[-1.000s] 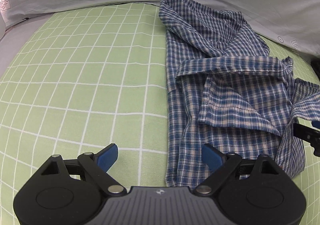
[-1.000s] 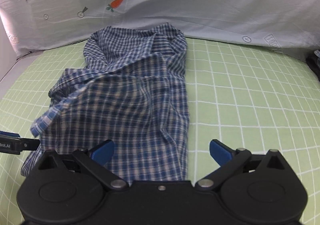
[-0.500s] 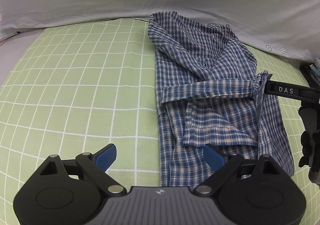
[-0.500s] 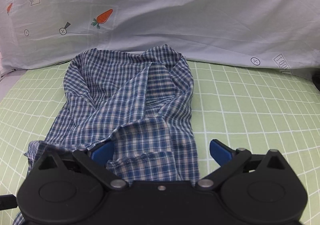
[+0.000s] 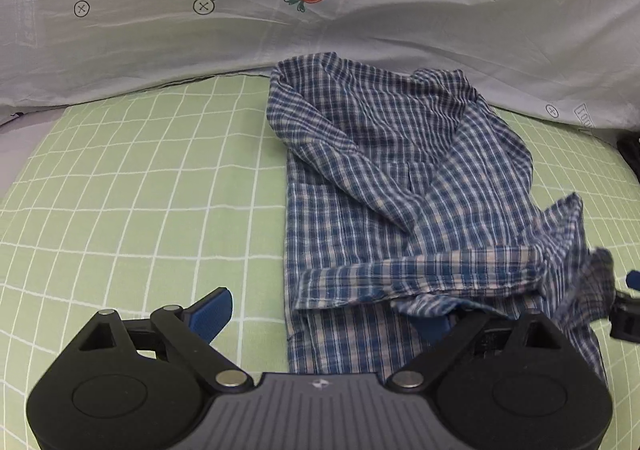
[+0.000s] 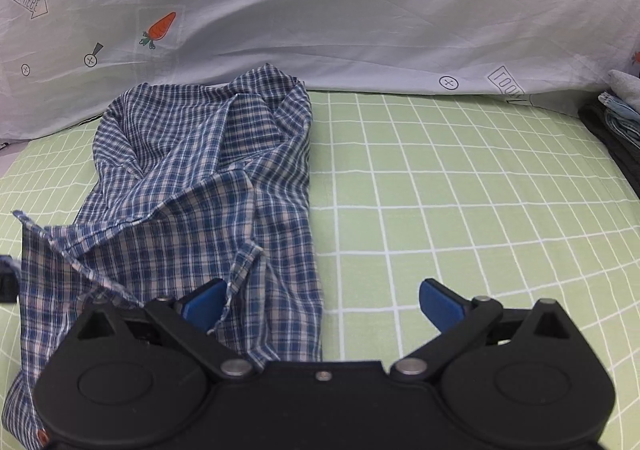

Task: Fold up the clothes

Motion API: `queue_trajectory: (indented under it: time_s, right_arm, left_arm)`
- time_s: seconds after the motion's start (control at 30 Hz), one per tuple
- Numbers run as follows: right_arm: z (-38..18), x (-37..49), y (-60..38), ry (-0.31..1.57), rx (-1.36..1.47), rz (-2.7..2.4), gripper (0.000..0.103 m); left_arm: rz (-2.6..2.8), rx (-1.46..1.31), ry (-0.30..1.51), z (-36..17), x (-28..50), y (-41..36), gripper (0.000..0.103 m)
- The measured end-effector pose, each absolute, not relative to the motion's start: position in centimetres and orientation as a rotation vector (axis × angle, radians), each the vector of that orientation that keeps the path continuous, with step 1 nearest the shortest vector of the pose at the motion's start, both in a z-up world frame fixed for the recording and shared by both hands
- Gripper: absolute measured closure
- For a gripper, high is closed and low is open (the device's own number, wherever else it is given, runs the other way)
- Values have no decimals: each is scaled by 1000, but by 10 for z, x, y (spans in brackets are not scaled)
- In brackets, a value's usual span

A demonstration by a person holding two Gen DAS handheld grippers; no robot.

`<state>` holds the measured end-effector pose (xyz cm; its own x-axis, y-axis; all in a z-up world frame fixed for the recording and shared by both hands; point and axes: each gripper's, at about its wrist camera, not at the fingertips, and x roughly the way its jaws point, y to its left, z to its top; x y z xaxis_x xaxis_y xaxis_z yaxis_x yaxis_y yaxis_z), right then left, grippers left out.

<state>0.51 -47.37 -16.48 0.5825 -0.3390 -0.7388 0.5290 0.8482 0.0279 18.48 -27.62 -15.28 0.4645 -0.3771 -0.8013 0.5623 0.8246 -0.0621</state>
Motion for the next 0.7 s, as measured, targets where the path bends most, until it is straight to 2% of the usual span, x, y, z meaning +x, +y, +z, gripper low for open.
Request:
queue_trajectory:
  time_s: [0.27,0.4,0.7]
  right_arm:
    - [-169,-31,-477,828,353,-566,0]
    - [-166,-49,-483,797,461,-600,0]
    - [-125,-83,-482,621,435,-668,0]
  left_arm:
    - [-507,76,850,-122,219,-278,9]
    - [-464,12,901,-125,209,-248,9]
    - [-366,-11,1027,-150,153,-175,9]
